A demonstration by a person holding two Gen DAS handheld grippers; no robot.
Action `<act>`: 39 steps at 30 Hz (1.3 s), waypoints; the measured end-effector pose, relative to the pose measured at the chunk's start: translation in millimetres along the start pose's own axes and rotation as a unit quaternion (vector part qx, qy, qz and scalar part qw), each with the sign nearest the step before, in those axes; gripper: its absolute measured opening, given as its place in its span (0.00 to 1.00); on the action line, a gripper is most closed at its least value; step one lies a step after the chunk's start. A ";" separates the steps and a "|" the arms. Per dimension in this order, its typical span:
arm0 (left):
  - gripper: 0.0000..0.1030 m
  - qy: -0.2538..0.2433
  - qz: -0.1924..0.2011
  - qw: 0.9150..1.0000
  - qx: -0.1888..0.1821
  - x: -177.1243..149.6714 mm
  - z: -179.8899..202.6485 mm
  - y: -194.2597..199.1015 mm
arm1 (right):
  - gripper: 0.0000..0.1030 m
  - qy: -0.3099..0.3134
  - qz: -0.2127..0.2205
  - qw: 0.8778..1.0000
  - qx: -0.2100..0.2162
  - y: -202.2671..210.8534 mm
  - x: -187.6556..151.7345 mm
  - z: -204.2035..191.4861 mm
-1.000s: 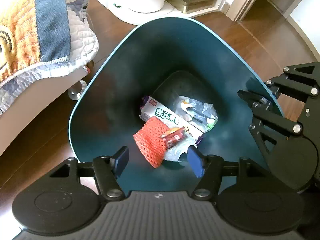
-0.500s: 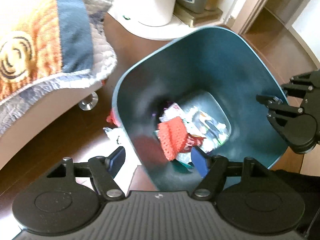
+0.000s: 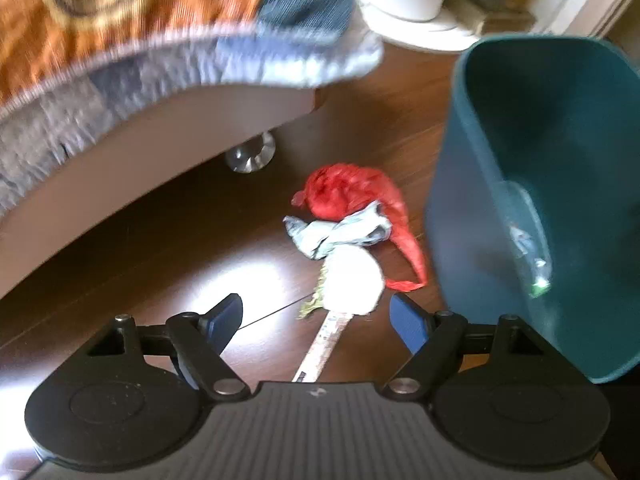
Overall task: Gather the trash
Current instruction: 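Move the left tool back toward the remaining trash on the floor, then grasp the grey-white tissue with the left tool and lift it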
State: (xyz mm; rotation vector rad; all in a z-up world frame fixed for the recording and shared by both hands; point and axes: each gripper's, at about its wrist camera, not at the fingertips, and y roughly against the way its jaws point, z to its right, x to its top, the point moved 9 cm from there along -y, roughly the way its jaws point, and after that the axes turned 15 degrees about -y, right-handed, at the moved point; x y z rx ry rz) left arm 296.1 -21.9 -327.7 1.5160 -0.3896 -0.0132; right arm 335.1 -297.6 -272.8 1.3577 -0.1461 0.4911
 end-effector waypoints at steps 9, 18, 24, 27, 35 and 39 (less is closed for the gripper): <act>0.78 0.008 -0.033 0.999 0.006 7.2 -12.6 -68.8 | 0.07 -0.048 0.003 0.999 -0.015 -15.8 9.4 32.4; 0.78 0.003 -0.039 0.999 -0.024 20.1 1.1 -127.5 | 0.13 -0.101 -0.019 0.992 -0.071 -27.0 4.5 72.6; 0.78 -0.019 -0.027 0.999 -0.037 35.8 27.6 -161.3 | 0.14 -0.099 -0.026 0.993 -0.066 -28.5 4.7 68.3; 0.78 -0.037 -0.037 0.998 -0.033 41.4 34.6 -180.2 | 0.14 -0.099 -0.031 0.993 -0.064 -32.9 5.1 70.7; 0.27 -0.059 -0.043 0.996 -0.046 49.7 41.9 -193.1 | 0.14 -0.101 -0.040 0.993 -0.055 -41.5 9.2 74.2; 0.20 -0.058 -0.043 0.996 -0.043 49.0 38.1 -183.5 | 0.13 -0.099 -0.034 0.993 -0.051 -39.5 9.5 71.3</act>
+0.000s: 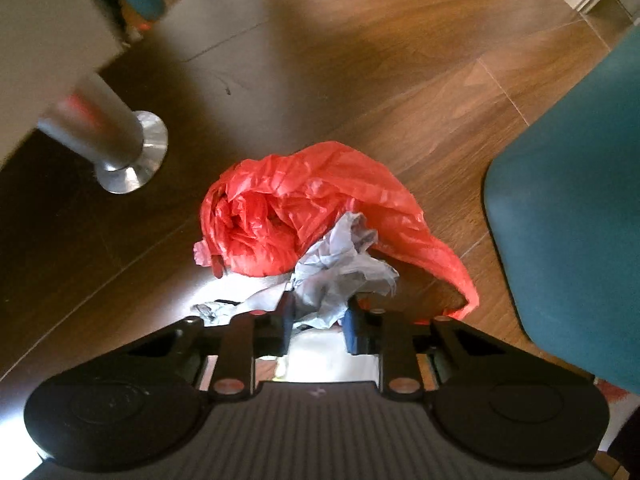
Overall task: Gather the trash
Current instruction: 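Grasp the grey-white tissue with the left tool and lift it, then carry the grey-white tissue into the teal wastebasket and open the left tool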
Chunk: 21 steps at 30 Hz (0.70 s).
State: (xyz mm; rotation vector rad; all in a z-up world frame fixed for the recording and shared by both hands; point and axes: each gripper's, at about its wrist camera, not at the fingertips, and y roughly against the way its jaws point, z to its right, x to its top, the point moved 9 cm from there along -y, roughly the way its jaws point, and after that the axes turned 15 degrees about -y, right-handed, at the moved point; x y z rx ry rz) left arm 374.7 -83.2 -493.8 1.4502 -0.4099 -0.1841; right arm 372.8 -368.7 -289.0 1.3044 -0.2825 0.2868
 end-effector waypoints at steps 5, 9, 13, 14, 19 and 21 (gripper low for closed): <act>0.18 0.017 0.002 1.000 0.010 -7.2 -3.5 24.0 | 0.12 0.002 0.007 1.000 0.004 4.8 -3.7 -0.3; 0.18 0.022 0.001 1.000 0.017 -17.7 -4.7 47.4 | 0.11 0.000 0.014 1.000 0.011 8.2 -3.1 -0.6; 0.18 0.018 0.008 1.000 0.024 -28.6 2.1 80.7 | 0.06 0.008 0.030 0.999 0.033 21.4 0.2 -9.2; 0.18 0.018 0.010 0.999 0.024 -30.9 3.9 89.6 | 0.05 0.013 0.036 0.999 0.039 26.0 0.1 -11.8; 0.18 0.018 0.025 0.999 0.026 -40.5 13.2 138.1 | 0.03 0.038 0.066 0.996 0.048 40.4 -0.3 -27.0; 0.18 0.021 0.039 0.999 0.024 -40.6 18.0 163.0 | 0.02 0.049 0.075 0.995 0.047 45.2 -3.3 -32.6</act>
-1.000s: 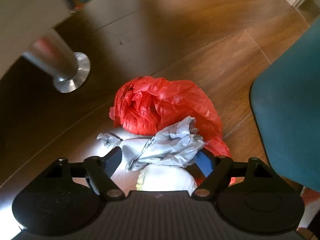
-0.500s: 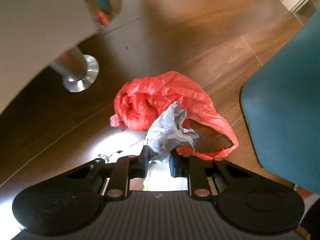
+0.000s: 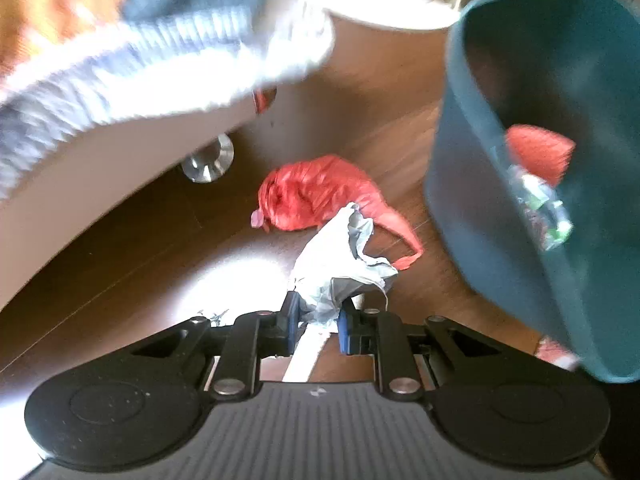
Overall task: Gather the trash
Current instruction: 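Carry the grey-white tissue into the teal wastebasket and open the left tool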
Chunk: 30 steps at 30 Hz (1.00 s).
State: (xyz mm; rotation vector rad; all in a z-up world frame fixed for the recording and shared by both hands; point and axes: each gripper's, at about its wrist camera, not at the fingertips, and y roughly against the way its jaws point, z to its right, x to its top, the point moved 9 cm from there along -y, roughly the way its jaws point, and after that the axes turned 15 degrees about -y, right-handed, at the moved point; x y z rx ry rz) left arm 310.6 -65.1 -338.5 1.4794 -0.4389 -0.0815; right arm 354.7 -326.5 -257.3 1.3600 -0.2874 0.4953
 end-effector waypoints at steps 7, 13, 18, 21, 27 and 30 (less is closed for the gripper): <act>0.18 -0.021 0.061 0.998 0.009 13.8 8.8 96.0 | 0.03 0.033 0.022 0.999 -0.001 9.0 -2.5 -15.8; 0.18 -0.036 0.106 0.994 -0.010 29.9 31.1 152.5 | 0.03 0.070 0.039 0.997 -0.007 16.2 -4.7 -32.9; 0.18 -0.057 0.113 0.991 -0.035 48.2 70.2 153.4 | 0.04 0.093 0.049 0.994 -0.003 23.2 -5.6 -47.0; 0.18 -0.067 0.101 0.992 -0.047 54.3 91.3 138.4 | 0.04 0.098 0.050 0.994 0.001 26.0 -7.2 -50.9; 0.18 -0.094 0.070 0.992 -0.051 57.7 122.6 105.3 | 0.04 0.093 0.049 0.994 0.008 25.5 -8.7 -46.8; 0.18 -0.098 0.062 0.992 -0.054 59.2 130.1 92.4 | 0.04 0.089 0.047 0.995 0.012 24.5 -8.7 -44.2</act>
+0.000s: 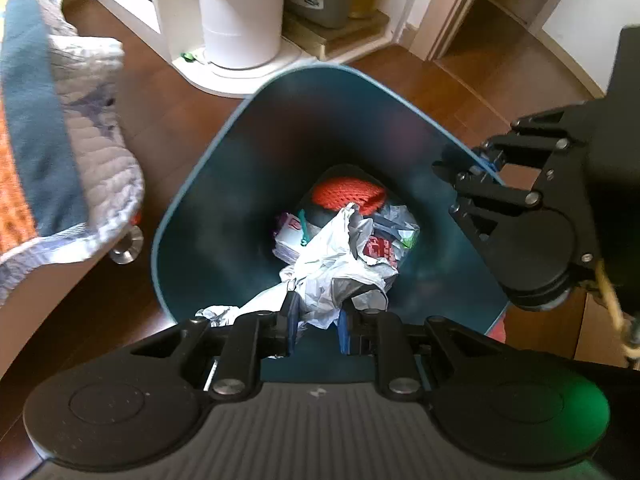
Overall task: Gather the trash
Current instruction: 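Carry the grey-white tissue into the teal wastebasket and open the left tool, then move the left tool down to the red plastic bag on the floor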
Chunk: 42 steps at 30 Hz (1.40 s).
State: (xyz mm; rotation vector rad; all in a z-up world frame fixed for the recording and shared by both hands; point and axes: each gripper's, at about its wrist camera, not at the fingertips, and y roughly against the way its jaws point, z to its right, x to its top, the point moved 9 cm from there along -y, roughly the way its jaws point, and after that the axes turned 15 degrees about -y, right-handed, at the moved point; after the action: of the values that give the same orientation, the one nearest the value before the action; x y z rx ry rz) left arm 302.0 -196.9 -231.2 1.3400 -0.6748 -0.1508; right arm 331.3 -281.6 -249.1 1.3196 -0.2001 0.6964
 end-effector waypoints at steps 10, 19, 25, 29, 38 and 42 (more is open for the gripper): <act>0.19 0.004 -0.025 1.000 -0.018 -0.7 7.4 -25.9 | 0.04 -0.018 -0.008 1.000 0.006 -3.0 -1.7 8.4; 0.29 0.005 -0.028 0.999 -0.032 -5.7 4.2 -28.6 | 0.05 -0.028 -0.014 0.999 0.006 -6.6 -0.5 12.0; 0.76 0.011 0.000 1.000 -0.026 -9.8 -2.7 -12.5 | 0.05 -0.031 -0.017 0.999 0.005 -8.5 -1.0 13.5; 0.76 0.019 0.002 1.000 -0.022 -17.0 -13.0 -5.7 | 0.04 -0.039 -0.025 0.999 0.003 -11.9 -3.2 22.0; 0.76 0.068 0.017 0.998 -0.004 -41.4 -64.8 15.0 | 0.06 -0.066 -0.052 0.996 0.001 -19.8 -11.7 40.8; 0.76 0.088 0.020 0.996 -0.007 -54.9 -86.7 11.6 | 0.06 -0.079 -0.061 0.995 0.001 -22.2 -14.3 44.3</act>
State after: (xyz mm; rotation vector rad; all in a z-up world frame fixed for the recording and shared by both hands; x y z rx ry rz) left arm 300.7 -94.8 -246.7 1.3090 -0.5509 -0.0050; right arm 343.7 -329.7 -262.8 1.3780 -0.2442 0.4888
